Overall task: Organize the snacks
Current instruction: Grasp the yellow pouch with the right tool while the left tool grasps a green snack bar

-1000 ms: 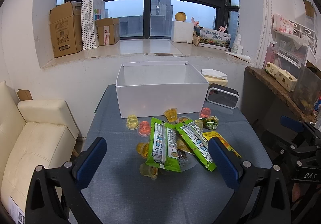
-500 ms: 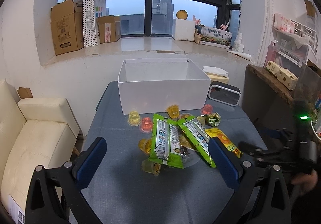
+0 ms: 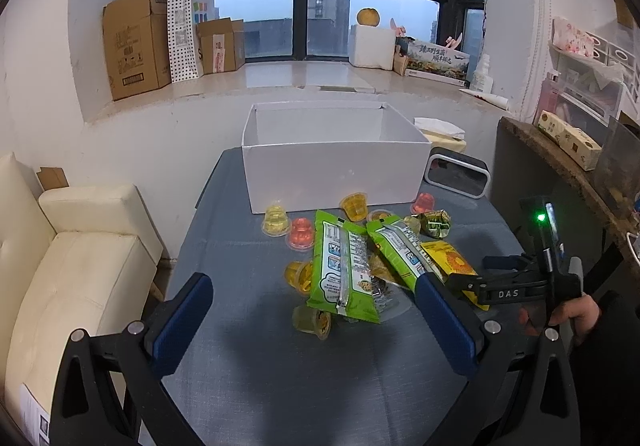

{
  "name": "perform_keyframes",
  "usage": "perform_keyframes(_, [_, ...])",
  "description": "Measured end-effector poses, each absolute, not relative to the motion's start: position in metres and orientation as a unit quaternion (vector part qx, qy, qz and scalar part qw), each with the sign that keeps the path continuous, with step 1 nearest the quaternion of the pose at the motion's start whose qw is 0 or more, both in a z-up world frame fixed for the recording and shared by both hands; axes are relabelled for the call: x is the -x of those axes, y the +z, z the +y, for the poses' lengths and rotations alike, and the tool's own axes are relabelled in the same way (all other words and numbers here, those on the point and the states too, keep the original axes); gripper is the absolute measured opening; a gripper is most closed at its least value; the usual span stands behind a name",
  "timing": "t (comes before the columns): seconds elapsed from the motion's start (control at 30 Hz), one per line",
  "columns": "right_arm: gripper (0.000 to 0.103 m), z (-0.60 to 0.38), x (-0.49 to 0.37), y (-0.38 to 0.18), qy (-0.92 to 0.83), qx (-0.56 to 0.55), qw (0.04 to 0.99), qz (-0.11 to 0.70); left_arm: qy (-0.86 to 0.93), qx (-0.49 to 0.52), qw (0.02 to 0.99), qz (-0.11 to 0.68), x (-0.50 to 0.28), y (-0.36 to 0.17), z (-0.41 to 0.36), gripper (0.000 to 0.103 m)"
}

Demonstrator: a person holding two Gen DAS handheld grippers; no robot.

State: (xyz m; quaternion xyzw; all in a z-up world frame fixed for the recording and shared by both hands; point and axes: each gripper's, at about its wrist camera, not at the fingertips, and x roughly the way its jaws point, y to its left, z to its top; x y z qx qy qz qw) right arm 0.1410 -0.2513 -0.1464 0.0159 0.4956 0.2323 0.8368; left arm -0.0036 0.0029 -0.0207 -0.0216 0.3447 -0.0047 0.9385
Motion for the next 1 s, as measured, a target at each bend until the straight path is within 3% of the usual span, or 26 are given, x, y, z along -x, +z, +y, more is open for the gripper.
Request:
perform_keyframes(0.2, [0.102,-0.239,-0.144,-0.152,0.236,0.034,0.84,0.488,-0.001,0.02,0.935,0.355,-0.001,-0.029,0.003,0.103])
perform_keyframes(0.27, [0.095,-0.234,-0.14,-0.152,0.23,0.056,0.843,0.484,0.0,0.019,0.934,0.358,-0.001,-0.031,0.003,0.103])
perform_keyframes(0.3, [0.08,-0.237,-0.139,-0.149,0.239,0.039,0.841,0.484,0.002,0.018,0.933,0.36,-0.002,-0.033,0.003,0.103])
perform_keyframes(0.43, [0.053,-0.249,-0.134,-0.142,0.242,0.01,0.842,0.483,0.004,0.016,0.931,0.365,-0.003,-0.038,0.002,0.103])
perform_keyframes(0.67, [0.044,-0.256,-0.12,-0.135,0.237,0.012,0.851,0.468,0.007,0.008,0.93,0.368,-0.003,-0.04,0.0,0.103])
perform_keyframes(0.7, [0.031,-0.256,-0.117,-0.133,0.237,0.014,0.853,0.464,0.009,0.007,0.929,0.369,-0.004,-0.041,0.0,0.103])
perform_keyframes(0.73, [0.026,-0.256,-0.114,-0.129,0.239,0.012,0.857,0.456,0.009,0.006,0.929,0.37,-0.004,-0.042,0.001,0.103])
perform_keyframes(1.0, [0.011,-0.251,-0.104,-0.113,0.235,0.034,0.865,0.442,0.014,0.002,0.923,0.384,-0.01,-0.057,0.001,0.103])
